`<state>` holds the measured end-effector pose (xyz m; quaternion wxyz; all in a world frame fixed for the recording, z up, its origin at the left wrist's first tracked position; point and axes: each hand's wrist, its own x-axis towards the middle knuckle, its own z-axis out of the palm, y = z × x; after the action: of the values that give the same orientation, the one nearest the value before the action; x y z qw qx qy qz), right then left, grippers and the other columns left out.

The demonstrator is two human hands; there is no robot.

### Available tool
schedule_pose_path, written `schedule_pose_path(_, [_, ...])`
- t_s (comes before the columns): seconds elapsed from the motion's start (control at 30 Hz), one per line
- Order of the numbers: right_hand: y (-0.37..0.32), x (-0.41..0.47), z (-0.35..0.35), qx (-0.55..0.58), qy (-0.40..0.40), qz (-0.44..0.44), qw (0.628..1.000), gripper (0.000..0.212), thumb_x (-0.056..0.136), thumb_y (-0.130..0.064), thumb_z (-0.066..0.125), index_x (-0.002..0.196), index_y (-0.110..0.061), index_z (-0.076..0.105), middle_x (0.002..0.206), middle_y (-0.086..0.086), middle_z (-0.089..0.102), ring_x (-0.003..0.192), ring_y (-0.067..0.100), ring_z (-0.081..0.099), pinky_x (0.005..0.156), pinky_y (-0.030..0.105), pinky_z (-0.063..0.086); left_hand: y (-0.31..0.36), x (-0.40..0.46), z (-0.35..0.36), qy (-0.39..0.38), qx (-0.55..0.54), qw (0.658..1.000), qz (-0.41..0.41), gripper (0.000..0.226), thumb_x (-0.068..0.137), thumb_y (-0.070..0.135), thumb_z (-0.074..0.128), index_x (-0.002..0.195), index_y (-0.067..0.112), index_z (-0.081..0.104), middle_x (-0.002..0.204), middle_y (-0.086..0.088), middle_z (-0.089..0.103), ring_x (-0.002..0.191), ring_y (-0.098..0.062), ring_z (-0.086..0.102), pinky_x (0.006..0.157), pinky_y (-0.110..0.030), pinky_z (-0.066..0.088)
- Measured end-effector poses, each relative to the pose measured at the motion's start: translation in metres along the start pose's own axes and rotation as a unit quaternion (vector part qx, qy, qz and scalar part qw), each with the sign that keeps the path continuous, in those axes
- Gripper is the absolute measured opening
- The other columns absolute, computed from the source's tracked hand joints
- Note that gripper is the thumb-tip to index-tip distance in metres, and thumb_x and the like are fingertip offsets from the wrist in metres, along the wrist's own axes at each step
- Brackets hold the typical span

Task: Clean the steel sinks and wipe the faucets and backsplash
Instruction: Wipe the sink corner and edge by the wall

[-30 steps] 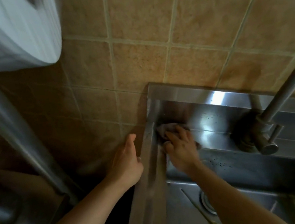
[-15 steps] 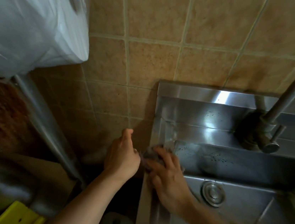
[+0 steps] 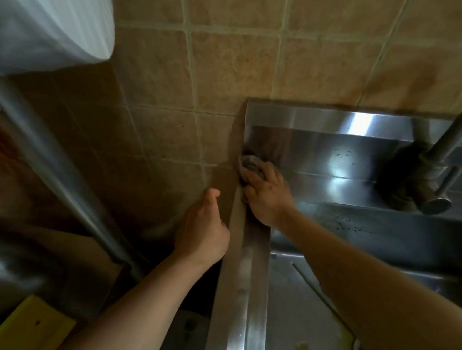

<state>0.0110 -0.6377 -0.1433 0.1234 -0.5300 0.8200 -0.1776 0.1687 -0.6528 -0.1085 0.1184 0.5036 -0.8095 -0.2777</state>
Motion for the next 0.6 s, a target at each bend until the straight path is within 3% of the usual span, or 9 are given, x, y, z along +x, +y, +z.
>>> schedule_pose_path(0.07, [0.001, -0.028, 0.009, 0.019, 0.024, -0.046, 0.998, 0.062, 0.087, -0.042, 0.019, 0.146, -0.032, 0.034, 0.157, 0.003, 0.019, 0.145, 0.029, 0.010, 0.118, 0.039, 0.010, 0.003, -0.001, 0.000, -0.006, 0.000, 1.000, 0.000, 0.054, 0.092, 0.007, 0.046, 0.142, 0.021, 0.030, 0.139, -0.004, 0.047, 0.125, -0.022, 0.048, 0.101, -0.036, 0.042])
schedule_pose_path(0.2, [0.003, -0.103, 0.018, 0.116, 0.077, -0.157, 0.978, 0.049, 0.087, -0.025, 0.039, 0.132, -0.023, 0.056, 0.140, 0.010, 0.045, 0.130, 0.032, 0.037, 0.110, 0.041, 0.033, 0.013, 0.000, -0.001, -0.008, -0.003, 1.000, -0.004, 0.054, 0.091, 0.006, 0.043, 0.141, 0.020, 0.030, 0.140, -0.004, 0.046, 0.124, -0.026, 0.048, 0.101, -0.038, 0.041])
schedule_pose_path(0.33, [0.007, -0.112, 0.015, 0.145, 0.065, -0.159, 0.974, 0.049, 0.090, -0.027, 0.036, 0.134, -0.024, 0.055, 0.140, 0.003, 0.043, 0.130, 0.022, 0.035, 0.110, 0.035, 0.033, 0.027, 0.003, 0.001, 0.002, -0.005, 1.000, -0.005, 0.055, 0.090, 0.005, 0.044, 0.141, 0.020, 0.029, 0.141, -0.004, 0.046, 0.123, -0.025, 0.049, 0.101, -0.039, 0.041])
schedule_pose_path(0.5, [0.015, -0.028, -0.006, -0.017, 0.032, -0.046, 0.998, 0.053, 0.096, -0.029, 0.037, 0.149, -0.026, 0.028, 0.154, 0.003, 0.016, 0.137, 0.030, 0.017, 0.116, 0.038, 0.019, 0.034, 0.002, 0.009, 0.000, 0.025, 1.000, 0.013, 0.056, 0.093, 0.010, 0.047, 0.144, 0.019, 0.024, 0.144, -0.004, 0.041, 0.129, -0.024, 0.043, 0.099, -0.033, 0.039])
schedule_pose_path(0.6, [0.014, 0.003, -0.014, -0.067, 0.047, -0.036, 0.996, 0.050, 0.096, -0.029, 0.041, 0.145, -0.024, 0.035, 0.150, 0.008, 0.015, 0.130, 0.035, 0.025, 0.109, 0.039, 0.028, 0.039, 0.008, 0.012, -0.016, 0.041, 0.999, 0.029, 0.059, 0.095, 0.013, 0.047, 0.147, 0.018, 0.019, 0.145, -0.006, 0.039, 0.130, -0.024, 0.041, 0.101, -0.034, 0.039])
